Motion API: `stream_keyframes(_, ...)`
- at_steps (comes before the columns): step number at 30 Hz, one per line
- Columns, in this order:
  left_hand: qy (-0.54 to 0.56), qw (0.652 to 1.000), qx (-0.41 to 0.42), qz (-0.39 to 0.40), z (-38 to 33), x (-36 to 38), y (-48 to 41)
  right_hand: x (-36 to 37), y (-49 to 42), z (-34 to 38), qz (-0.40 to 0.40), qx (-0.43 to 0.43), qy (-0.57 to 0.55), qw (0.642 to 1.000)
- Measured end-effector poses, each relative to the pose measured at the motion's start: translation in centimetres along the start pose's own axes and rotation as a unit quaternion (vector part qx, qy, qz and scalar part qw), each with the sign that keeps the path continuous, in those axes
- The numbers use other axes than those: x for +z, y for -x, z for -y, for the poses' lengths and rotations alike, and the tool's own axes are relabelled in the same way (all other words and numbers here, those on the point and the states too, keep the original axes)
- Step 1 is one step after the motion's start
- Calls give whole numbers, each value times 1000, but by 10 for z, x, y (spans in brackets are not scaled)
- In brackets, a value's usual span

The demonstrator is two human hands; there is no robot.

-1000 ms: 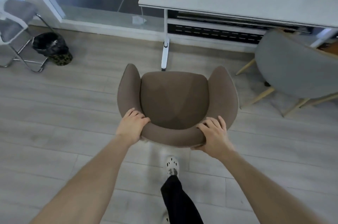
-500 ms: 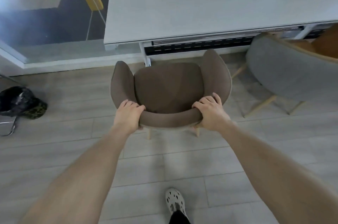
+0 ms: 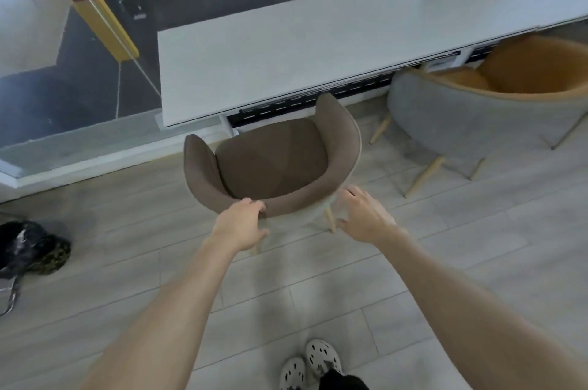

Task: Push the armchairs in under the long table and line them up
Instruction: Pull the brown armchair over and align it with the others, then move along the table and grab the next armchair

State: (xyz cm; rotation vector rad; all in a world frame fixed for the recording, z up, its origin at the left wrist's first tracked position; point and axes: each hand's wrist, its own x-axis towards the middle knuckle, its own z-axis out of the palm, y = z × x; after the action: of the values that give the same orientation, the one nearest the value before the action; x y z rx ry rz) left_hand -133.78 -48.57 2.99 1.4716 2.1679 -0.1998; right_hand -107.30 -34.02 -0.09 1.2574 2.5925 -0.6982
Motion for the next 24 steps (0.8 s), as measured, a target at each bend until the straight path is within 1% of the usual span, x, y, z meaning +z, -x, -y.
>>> stream_keyframes(4, -28, 998, 46, 44, -38, -18, 1, -19, 56, -33, 39, 67, -34, 996)
stream_keyframes(7, -40, 994, 79, 64, -83, -35, -11, -43, 93, -76, 30, 119, -55, 991)
stream_keyframes(11, -65, 987, 128, 69, -177, -55, -49, -81, 127, -165, -4, 177, -74, 981)
stream_keyframes(16, -105, 976, 176, 68, -331, -64, -112, -135, 161, -308, -41, 227, -92, 969)
stream_keyframes(21, -118, 964, 220, 89, -510, -73, -159, -194, 194, -449, -37, 270, -113, 955)
stream_keyframes(24, -110, 959, 248, 78, -612, -82, -189, -232, 212, -530, -40, 296, -118, 947)
